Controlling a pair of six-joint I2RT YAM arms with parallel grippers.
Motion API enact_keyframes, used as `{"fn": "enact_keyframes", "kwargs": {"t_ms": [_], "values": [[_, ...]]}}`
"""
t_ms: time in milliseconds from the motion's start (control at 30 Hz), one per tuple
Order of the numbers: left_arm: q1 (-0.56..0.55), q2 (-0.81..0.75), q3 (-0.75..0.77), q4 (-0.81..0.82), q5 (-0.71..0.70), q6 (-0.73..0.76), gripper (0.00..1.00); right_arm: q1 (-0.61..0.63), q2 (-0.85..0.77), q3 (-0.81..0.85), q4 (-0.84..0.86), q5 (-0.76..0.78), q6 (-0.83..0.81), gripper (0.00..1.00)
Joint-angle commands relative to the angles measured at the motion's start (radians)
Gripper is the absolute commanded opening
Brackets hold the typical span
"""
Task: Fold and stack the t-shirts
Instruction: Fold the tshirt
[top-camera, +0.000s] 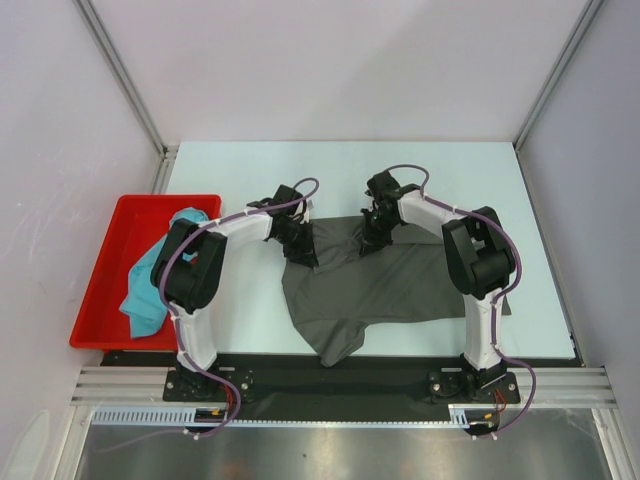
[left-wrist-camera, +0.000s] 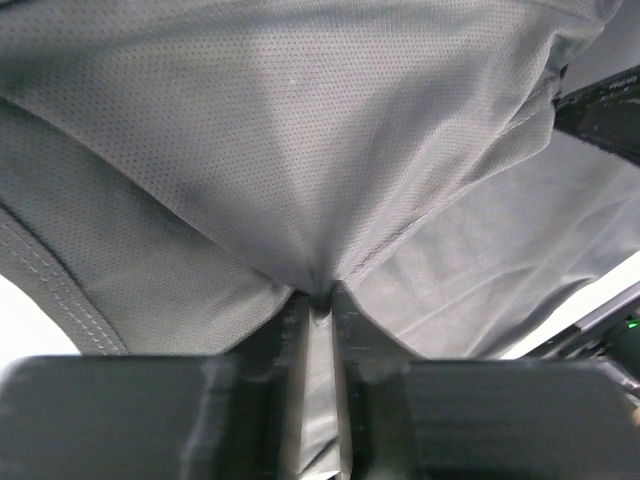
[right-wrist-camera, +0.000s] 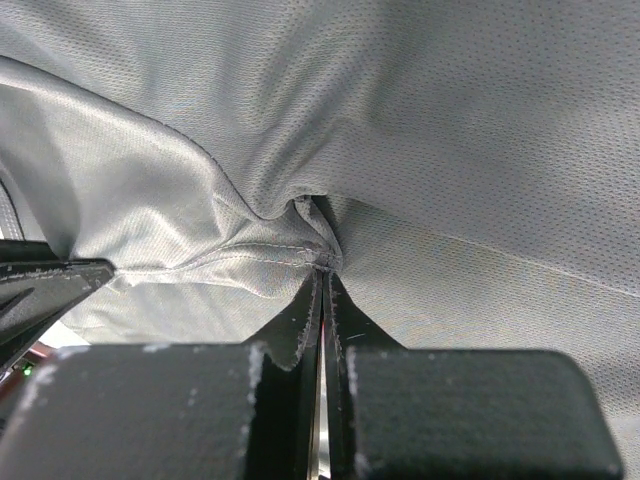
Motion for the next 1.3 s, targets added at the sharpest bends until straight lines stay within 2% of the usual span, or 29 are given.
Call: {"fn": "enact_keyframes", "kwargs": {"t_ms": [0,33,67,233,600,633,667,733,767,833,867,900,967,1000,1067,1133,1267], "values": [[0.004,0.002,0.017,0.014,0.029,-0.003,0.1,-0.004,-0.034,0.006,0.025,-0.024,-0.008,0.0],[0.004,0.002,0.02,0.01,0.02,0.0,0.03,-0.004,-0.034,0.007,0.025,-0.027,-0.008,0.0],[0.004,-0.011,0.021,0.0,0.005,-0.002,0.0,-0.004,-0.034,0.009,0.027,-0.03,-0.005,0.0],[0.005,-0.077,-0.002,-0.032,-0.055,0.0,0.0,-0.004,-0.052,0.004,0.019,-0.043,-0.005,0.0],[0.005,-0.127,-0.095,-0.015,-0.028,-0.011,0.01,0.0,-0.071,-0.045,0.019,-0.057,-0.005,0.0],[0.004,-0.13,-0.097,-0.017,-0.029,-0.01,0.05,-0.001,-0.071,-0.045,0.016,-0.057,-0.006,0.0],[0.005,-0.131,-0.097,-0.026,-0.037,-0.002,0.14,-0.002,-0.071,-0.042,0.013,-0.054,-0.006,0.0],[0.005,-0.156,-0.075,-0.044,-0.071,0.009,0.22,-0.01,-0.081,-0.033,0.004,-0.039,-0.009,0.03],[0.007,-0.169,-0.065,-0.061,-0.11,0.024,0.33,-0.014,-0.087,-0.025,-0.004,-0.034,-0.012,0.06],[0.01,-0.195,-0.016,-0.079,-0.152,0.035,0.45,-0.03,-0.119,-0.008,-0.019,-0.001,-0.025,0.17],[0.019,-0.208,0.006,-0.099,-0.172,0.046,0.57,-0.037,-0.132,-0.002,-0.036,0.013,-0.029,0.22],[0.025,-0.211,0.05,-0.107,-0.199,0.05,0.61,-0.045,-0.144,0.016,-0.046,0.03,-0.037,0.3],[0.052,-0.197,0.095,-0.118,-0.212,0.058,0.69,-0.078,-0.191,0.033,-0.071,0.099,-0.058,0.39],[0.065,-0.187,0.13,-0.116,-0.216,0.058,0.69,-0.095,-0.21,0.033,-0.07,0.146,-0.063,0.45],[0.111,-0.151,0.162,-0.103,-0.209,0.044,0.67,-0.17,-0.251,0.026,-0.054,0.189,-0.071,0.48],[0.143,-0.095,0.204,-0.086,-0.172,0.029,0.63,-0.235,-0.268,0.01,-0.042,0.229,-0.062,0.48],[0.191,0.001,0.276,-0.056,-0.143,0.016,0.53,-0.468,-0.291,-0.045,0.074,0.201,0.01,0.47]]}}
